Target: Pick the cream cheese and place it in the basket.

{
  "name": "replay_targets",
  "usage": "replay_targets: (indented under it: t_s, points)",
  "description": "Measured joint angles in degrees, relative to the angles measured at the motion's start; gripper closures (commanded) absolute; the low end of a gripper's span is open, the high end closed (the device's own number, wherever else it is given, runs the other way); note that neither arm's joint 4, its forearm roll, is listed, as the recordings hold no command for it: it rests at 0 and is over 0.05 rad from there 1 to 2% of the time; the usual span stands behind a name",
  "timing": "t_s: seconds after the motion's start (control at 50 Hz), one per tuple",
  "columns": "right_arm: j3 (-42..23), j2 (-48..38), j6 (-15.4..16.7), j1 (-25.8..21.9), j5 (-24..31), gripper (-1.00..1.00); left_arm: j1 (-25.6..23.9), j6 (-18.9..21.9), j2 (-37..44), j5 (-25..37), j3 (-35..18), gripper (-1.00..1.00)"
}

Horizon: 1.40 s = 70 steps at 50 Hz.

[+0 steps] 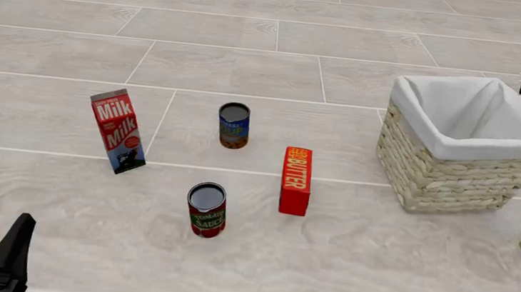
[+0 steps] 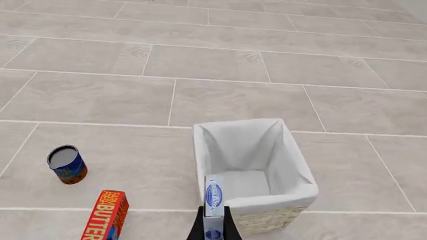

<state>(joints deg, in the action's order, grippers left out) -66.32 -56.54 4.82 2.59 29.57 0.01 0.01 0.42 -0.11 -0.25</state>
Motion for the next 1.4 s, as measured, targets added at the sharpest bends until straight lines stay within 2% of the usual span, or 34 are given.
replay_targets:
  t_s: [0.34,0.7,0.92,1.2,1.4]
  points:
    - [-9.2,-11.0,-2.1,0.9,-0.6,1.0,0.0,0.0,0.0,0.0,0.0,-1.0]
    - [-16.9,-23.0,-4.5,4.9,-1.8,1.0,0.0,0.0,0.0,0.0,0.0,-1.0]
    - [-19.6,-29.5,-3.0,6.0,-0.6,1.0,0.0,0.0,0.0,0.0,0.0,-1.0]
    - [-22.7,-34.9,0.7,7.1,1.7,1.0,0.0,0.0,0.0,0.0,0.0,-1.0]
    - [-25.3,-37.7,1.4,6.9,3.5,1.0,0.0,0.0,0.0,0.0,0.0,-1.0]
